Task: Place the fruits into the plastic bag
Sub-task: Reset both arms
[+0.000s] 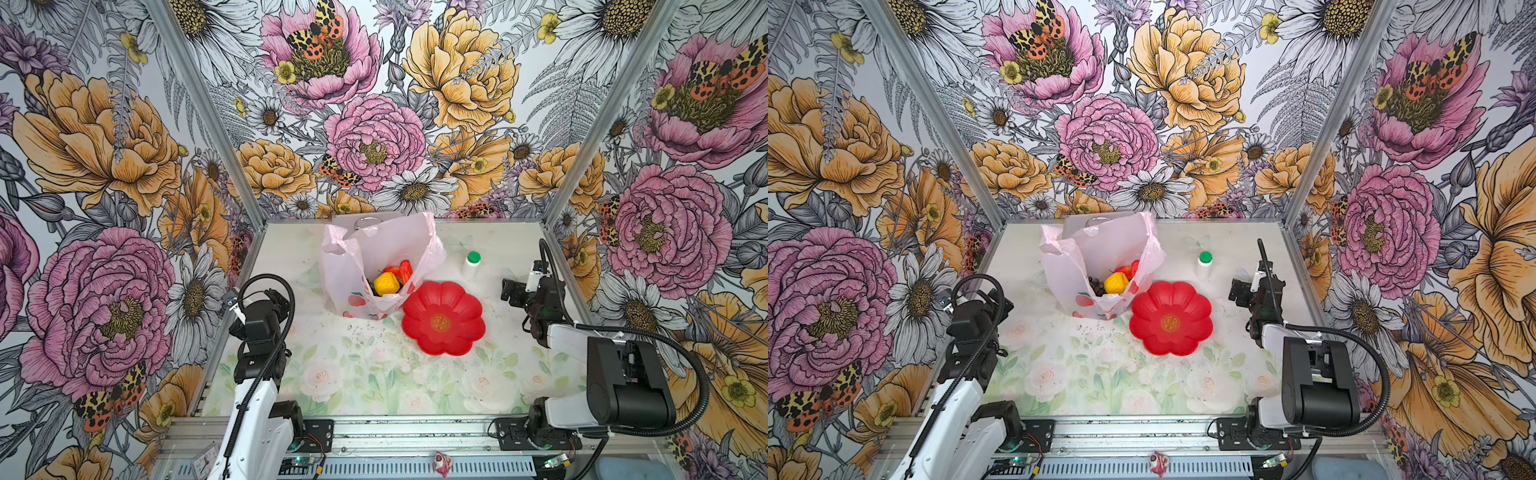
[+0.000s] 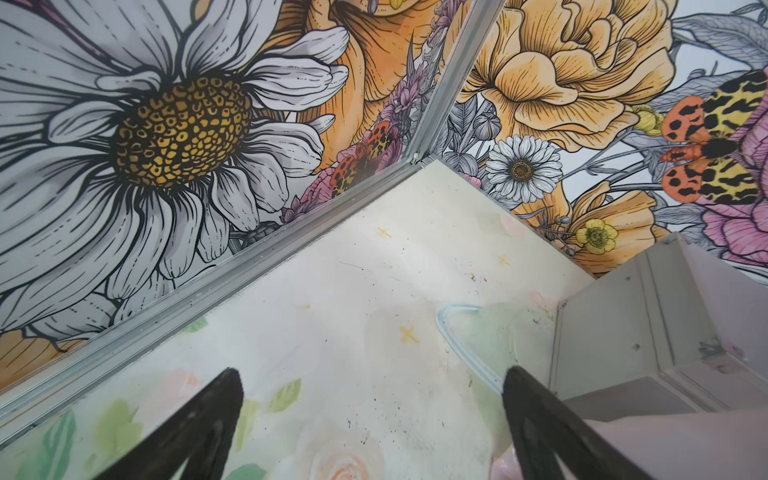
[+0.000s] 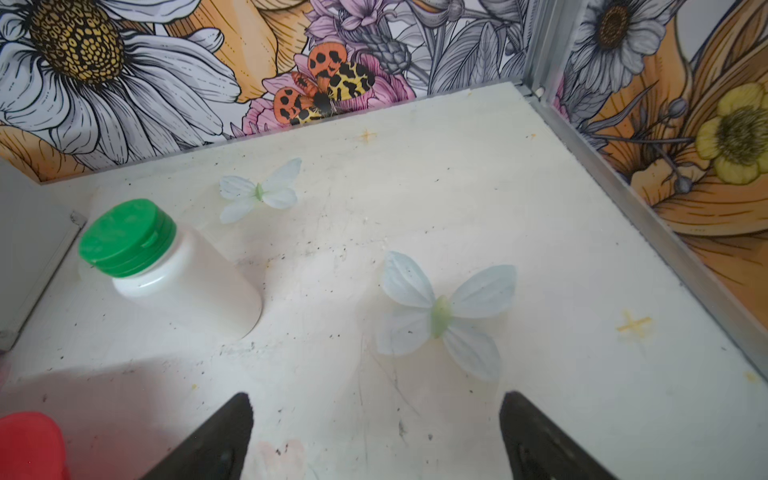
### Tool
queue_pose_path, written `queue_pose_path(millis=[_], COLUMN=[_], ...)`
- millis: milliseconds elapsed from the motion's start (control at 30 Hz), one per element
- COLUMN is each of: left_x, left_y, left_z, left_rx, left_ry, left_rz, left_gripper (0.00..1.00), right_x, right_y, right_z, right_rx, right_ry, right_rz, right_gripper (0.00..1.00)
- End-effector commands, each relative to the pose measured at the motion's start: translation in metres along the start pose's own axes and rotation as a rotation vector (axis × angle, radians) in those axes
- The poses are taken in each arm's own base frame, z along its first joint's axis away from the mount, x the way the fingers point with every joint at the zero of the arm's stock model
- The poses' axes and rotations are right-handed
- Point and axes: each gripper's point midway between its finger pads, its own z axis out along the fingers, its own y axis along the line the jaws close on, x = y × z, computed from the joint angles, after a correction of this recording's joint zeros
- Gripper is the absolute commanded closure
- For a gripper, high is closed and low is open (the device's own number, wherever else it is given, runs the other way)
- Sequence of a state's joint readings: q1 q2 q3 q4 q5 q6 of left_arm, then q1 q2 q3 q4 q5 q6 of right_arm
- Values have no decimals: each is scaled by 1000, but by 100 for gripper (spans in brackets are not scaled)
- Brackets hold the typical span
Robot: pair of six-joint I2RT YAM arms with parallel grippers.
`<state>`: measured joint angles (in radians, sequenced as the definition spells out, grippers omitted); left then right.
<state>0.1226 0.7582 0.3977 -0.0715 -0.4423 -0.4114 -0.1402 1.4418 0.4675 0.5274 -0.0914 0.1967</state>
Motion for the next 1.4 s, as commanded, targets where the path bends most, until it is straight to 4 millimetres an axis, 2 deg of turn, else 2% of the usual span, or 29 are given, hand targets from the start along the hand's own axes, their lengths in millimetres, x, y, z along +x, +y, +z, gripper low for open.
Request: queue_pose_path(millis=[0, 267, 367, 567, 700, 833, 900, 933, 1367], left_x=[-14, 12, 20, 21, 35, 53, 55, 60, 56], left_y=[-7, -37, -53, -78, -94, -115, -120, -117, -114], left_z=[11, 40, 44, 54, 59, 64, 66, 69, 74], left_rx=[-6, 61, 127, 193, 274, 336, 343, 331, 355], left_ry=[-92, -124, -146, -175, -201, -153, -180, -124, -124], left_rz=[36, 162, 213, 273, 284, 371, 386, 393, 351], left_gripper=[1, 1, 1, 1, 1, 1, 1, 1, 1], right_x=[-26, -22, -21, -15, -12, -12, -11, -11, -10], right_y=[2, 12, 12, 14, 16, 17, 18, 18, 20], right_z=[-2, -19, -18, -15, -3, -1, 1, 2, 4], right_rx=[-15, -60, -51, -51, -53, -50, -41, -35, -6], right_ry=[-135, -243, -241, -236, -199, -190, -181, -175, -164], right_rz=[-36, -78, -81, -96, -104, -112, -118, -124, -144], right_gripper=[7, 8, 8, 8, 6, 5, 2, 1, 1])
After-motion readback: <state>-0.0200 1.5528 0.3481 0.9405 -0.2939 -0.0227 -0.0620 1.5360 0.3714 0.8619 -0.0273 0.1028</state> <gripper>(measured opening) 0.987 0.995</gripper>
